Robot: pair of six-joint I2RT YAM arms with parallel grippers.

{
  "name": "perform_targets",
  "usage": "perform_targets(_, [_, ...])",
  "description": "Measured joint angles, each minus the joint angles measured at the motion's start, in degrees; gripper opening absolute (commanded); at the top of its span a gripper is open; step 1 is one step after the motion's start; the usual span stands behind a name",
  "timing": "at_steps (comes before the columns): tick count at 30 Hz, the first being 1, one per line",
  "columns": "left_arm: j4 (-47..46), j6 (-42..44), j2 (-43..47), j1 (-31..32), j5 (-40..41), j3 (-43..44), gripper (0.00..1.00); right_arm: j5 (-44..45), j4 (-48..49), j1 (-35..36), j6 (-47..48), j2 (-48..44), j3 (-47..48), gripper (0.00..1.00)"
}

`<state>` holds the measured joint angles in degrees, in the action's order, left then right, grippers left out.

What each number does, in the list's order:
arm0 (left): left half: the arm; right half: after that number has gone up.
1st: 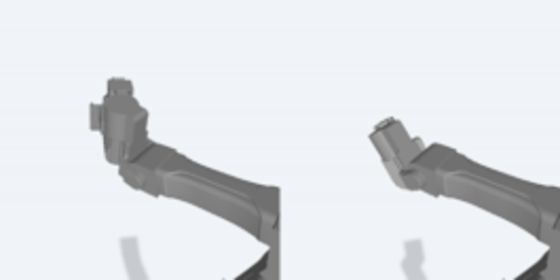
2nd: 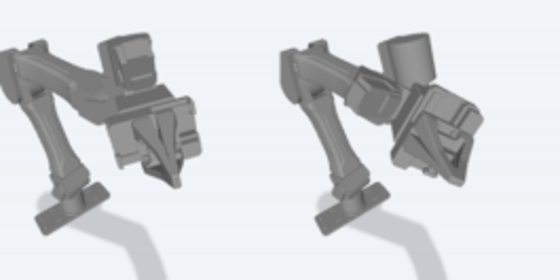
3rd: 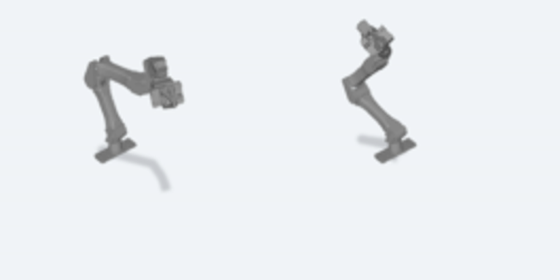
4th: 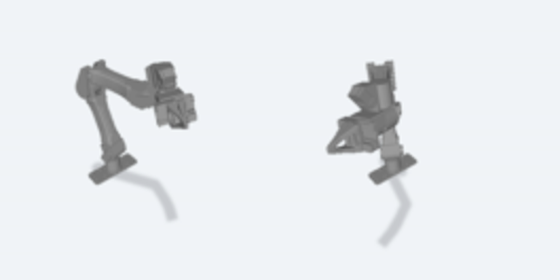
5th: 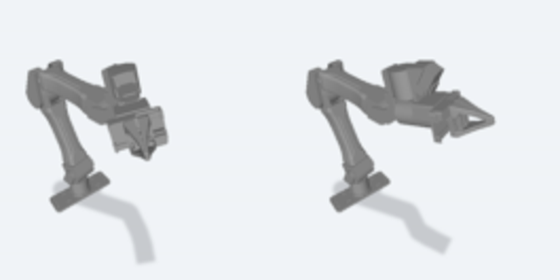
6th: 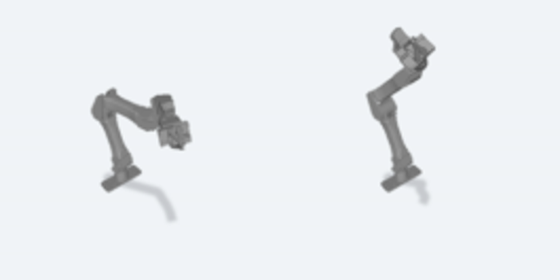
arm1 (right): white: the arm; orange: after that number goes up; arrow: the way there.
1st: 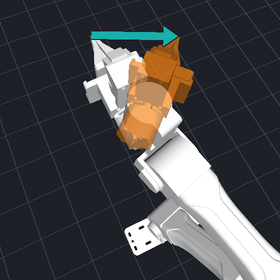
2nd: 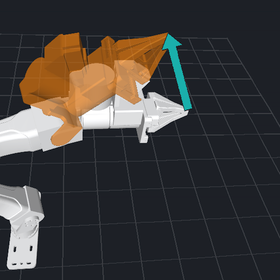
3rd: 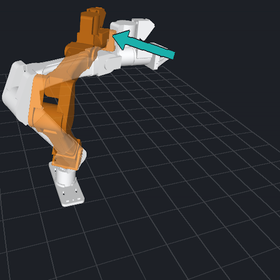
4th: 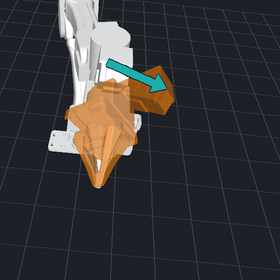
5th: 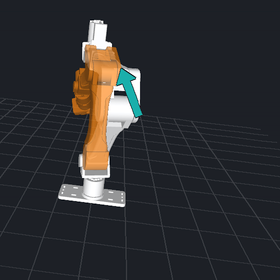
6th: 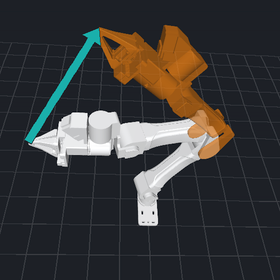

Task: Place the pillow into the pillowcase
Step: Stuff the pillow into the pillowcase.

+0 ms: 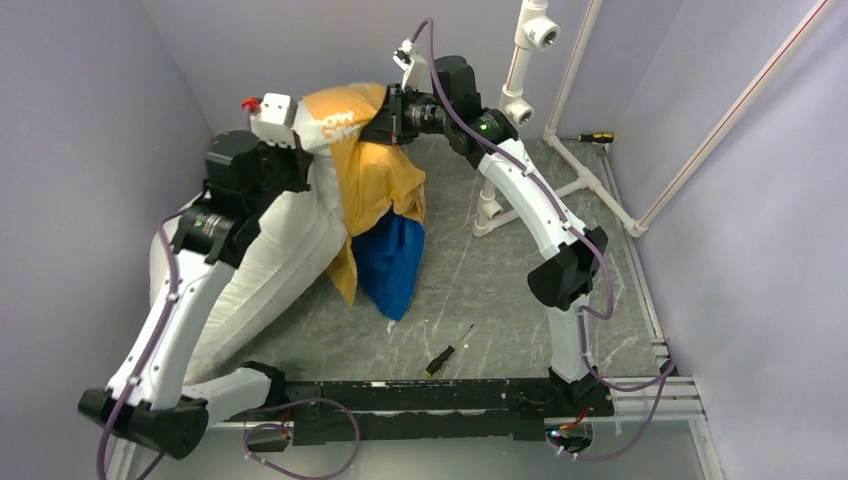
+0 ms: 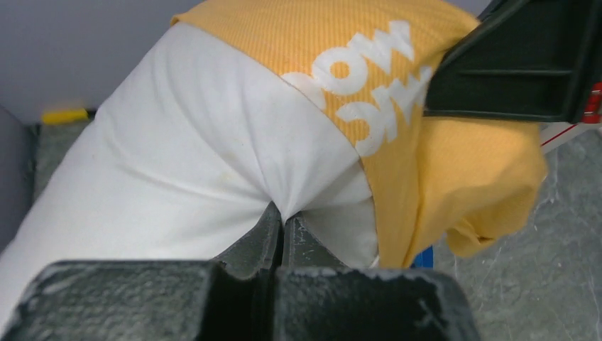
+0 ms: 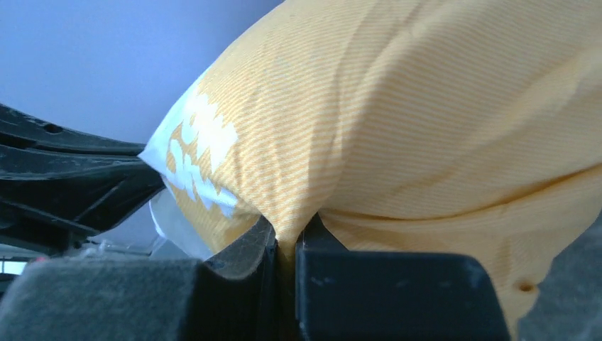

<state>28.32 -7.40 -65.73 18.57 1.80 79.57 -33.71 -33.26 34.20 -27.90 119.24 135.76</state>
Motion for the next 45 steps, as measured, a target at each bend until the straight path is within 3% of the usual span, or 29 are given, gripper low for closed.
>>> perform_targets(10, [-0.22,7.74,5.29,0.20,0.87,5.62,0.00,4.28,21.20,3.69,1.90,-4.17,-3.08,0.00])
perform_targets(18, [2.89,10.23,8.81,0.68,5.73,3.87,0.00,4.59,24.13,6.38,4.61,-5.66,-7.63,0.01])
perform_targets(23, [8.33,13.55,12.22,1.57,10.36,1.60,0.00,4.52,26.56,9.44,4.98,-13.86,-26.49,0.18])
perform_targets(29, [13.46,17.40,11.98,1.66,12.85,1.16,0.00,2.67,19.98,13.18,7.43,-18.80,-36.24,0.71])
perform_targets(33, [13.03,17.66,11.85,1.68,12.55,-1.97,0.00,4.55,12.87,13.51,9.46,-19.78,-36.50,0.90])
perform_targets(41, [9.05,14.62,11.06,2.27,11.91,-6.05,0.00,12.00,-0.55,5.81,8.41,-20.85,-33.03,0.95])
perform_targets(45, [9.29,10.75,9.53,2.91,12.35,-6.82,0.00,15.96,-5.20,4.02,7.76,-23.71,-38.75,0.94])
